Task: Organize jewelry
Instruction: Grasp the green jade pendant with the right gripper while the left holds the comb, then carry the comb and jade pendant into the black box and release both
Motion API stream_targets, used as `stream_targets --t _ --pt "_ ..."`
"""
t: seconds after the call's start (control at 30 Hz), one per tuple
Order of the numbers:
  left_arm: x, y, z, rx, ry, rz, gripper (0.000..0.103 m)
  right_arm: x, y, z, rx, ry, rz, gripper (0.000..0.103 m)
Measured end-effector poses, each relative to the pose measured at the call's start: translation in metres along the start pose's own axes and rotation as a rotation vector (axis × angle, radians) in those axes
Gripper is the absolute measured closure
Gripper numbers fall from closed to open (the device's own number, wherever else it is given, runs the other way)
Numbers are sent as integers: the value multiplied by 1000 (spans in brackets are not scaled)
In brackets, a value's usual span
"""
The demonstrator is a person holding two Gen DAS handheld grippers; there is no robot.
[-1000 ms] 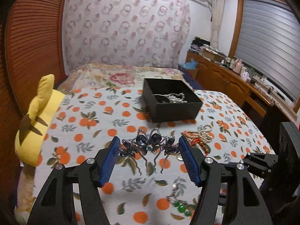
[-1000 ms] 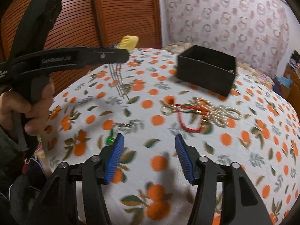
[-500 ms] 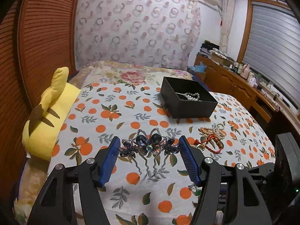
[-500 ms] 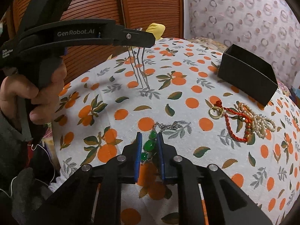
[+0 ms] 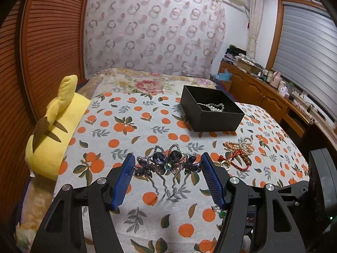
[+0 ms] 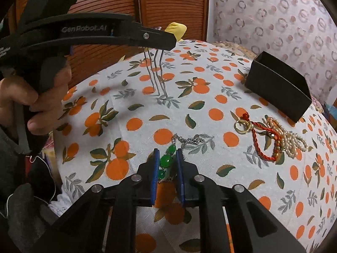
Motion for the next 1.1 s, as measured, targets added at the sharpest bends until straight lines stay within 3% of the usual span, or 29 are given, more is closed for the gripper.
stream_targets --t 0.23,0.47,1.1 --pt "0 0 1 1 0 -1 41 1 1 1 -41 -24 7 90" --pt "2 -1 4 7 -8 -5 41 -9 1 22 21 -32 42 90" --pt "5 48 45 75 -35 35 41 -103 49 105 93 -143 233 90"
Point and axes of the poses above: each gripper's, at about its wrist camera, not at the fingertips, and x roughly the way its jaws point, z to its right, y to its top, the point moved 9 cm from there along x, roughly the way its jaws point, and after that the axes turned 9 degrees about -z, right-handed, at the moved point
